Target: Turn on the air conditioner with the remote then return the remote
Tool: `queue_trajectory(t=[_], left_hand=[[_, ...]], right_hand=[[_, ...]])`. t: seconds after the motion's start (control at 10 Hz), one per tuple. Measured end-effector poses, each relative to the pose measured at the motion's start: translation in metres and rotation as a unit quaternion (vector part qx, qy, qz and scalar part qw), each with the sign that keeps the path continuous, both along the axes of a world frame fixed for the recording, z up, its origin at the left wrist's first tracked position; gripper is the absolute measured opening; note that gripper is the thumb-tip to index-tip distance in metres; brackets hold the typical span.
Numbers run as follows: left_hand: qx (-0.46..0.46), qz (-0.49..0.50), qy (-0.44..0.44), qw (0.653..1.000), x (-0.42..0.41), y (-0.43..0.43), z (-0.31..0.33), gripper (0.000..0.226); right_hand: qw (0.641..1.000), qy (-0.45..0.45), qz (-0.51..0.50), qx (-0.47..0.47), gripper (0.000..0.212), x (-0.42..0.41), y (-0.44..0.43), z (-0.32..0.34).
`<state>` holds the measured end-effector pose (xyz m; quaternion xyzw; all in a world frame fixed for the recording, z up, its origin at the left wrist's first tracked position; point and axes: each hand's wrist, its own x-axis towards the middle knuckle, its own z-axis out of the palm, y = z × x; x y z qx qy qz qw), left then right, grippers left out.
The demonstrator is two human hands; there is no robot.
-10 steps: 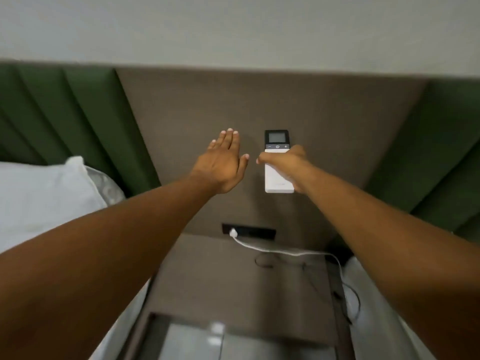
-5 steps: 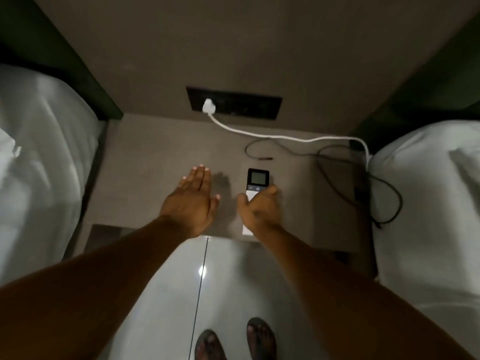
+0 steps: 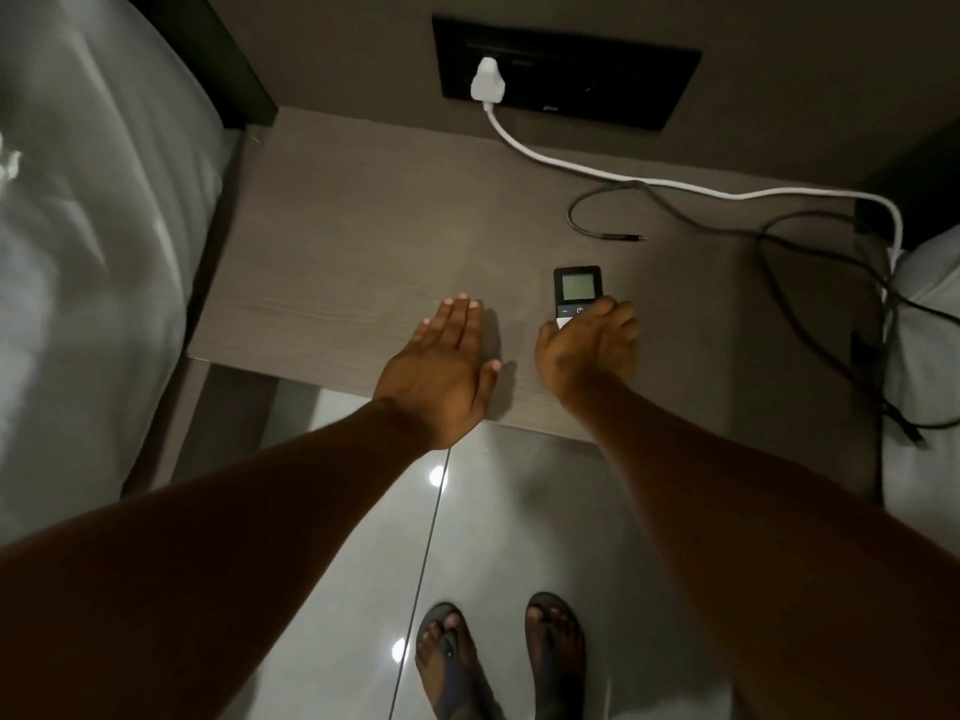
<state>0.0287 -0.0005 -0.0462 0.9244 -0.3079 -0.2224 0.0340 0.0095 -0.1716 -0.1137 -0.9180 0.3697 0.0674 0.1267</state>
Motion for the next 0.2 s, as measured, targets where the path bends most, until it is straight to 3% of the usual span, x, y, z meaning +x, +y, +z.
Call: queue_trajectory(t=[0.1, 0.2], left_hand=[[-0.004, 0.0, 0.007, 1.0, -0.004, 0.002, 0.001, 0.071], [-0.009, 0.014, -0.002, 1.0, -0.001, 0.002, 0.01, 0.07]], right_hand=[[1.0, 0.012, -0.001, 0.009, 0.075, 0.0, 0.002, 0.002], [0.999, 0.019, -0.027, 0.024, 0.093, -0.003, 0.001, 0.014]])
